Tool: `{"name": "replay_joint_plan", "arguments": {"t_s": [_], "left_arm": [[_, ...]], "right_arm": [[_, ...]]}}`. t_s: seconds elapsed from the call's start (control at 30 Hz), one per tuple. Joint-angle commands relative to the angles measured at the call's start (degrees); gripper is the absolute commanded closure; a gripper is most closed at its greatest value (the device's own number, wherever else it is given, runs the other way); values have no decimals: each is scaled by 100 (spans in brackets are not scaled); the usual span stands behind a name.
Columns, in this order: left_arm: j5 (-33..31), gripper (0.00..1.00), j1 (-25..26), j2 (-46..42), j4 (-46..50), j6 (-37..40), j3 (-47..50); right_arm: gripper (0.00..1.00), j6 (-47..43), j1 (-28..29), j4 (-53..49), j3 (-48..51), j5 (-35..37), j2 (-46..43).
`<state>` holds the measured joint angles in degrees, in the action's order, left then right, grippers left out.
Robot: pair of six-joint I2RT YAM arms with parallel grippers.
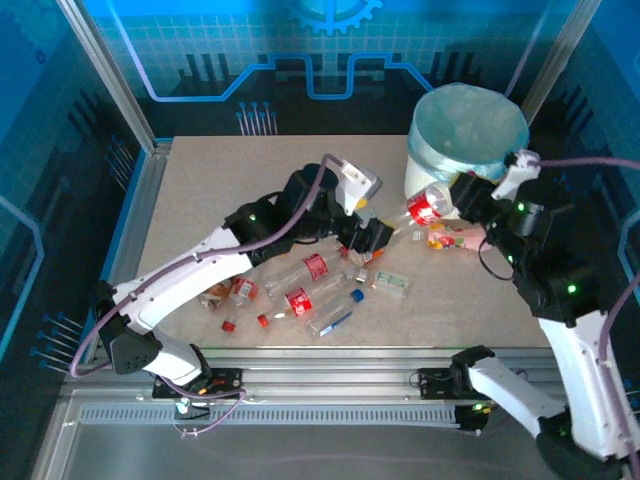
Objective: Put the plastic bottles in the bin
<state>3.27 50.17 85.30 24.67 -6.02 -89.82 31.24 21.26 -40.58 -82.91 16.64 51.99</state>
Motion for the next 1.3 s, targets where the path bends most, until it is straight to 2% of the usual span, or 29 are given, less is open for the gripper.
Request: {"name": "replay_joint_plan", "arguments": {"t_s": [0.0, 0.1, 0.23, 0.37, 0.47, 0.53, 0.6, 0.73, 0.8, 0.87, 0.93, 1.03, 1.07, 1.13, 1.17, 1.27], "left_arm": [[438, 12, -321, -117, 161, -305, -241], [535, 12, -469, -41, 199, -273, -343], [481, 13, -513, 166, 246, -132, -609], [378, 12, -522, 458, 330, -99, -1109], [350, 13, -519, 746, 448, -135, -1518], [367, 13, -526, 892, 487, -178, -1697], [383, 13, -521, 982, 487, -222, -1782], [401, 13, -526, 1014, 530, -296, -1778], [410, 13, -526, 1007, 556, -303, -1717], [411, 13, -526, 981, 553, -303, -1619], [404, 13, -522, 950, 509, -314, -1486], [385, 13, -526, 904, 425, -392, -1324], [385, 13, -525, 880, 391, -424, -1272], [379, 13, -526, 795, 306, -476, -1159], [344, 13, -526, 739, 270, -490, -1099], [291, 12, -526, 626, 273, -470, -1038]], "right_arm": [[100, -1242, 1205, -161, -1242, 2269, 998], [100, -2194, 1575, -131, -2609, 2897, 2017], [100, -3706, 1547, 162, -4688, 3621, 3520], [100, -4815, 1028, 116, -7404, 3865, 5302], [100, -5656, 618, 575, -8663, 4154, 6354], [100, -5743, 443, 763, -8551, 4223, 6483], [100, -5467, 327, 675, -8118, 4206, 6397], [100, -4520, -17, -221, -7256, 4228, 6103], [100, -3767, -266, -903, -7028, 3887, 5970], [99, -3476, -385, -1026, -6507, 3625, 5758], [91, -3768, -245, -611, -6055, 3767, 5563], [81, -3815, -218, -675, -6044, 3732, 5533], [74, -3853, -203, -762, -6143, 3717, 5592], [48, -3887, -157, -879, -6364, 3698, 5694], [39, -3920, -135, -890, -6435, 3713, 5734], [34, -3953, -100, -1029, -6672, 3776, 5884]]}}
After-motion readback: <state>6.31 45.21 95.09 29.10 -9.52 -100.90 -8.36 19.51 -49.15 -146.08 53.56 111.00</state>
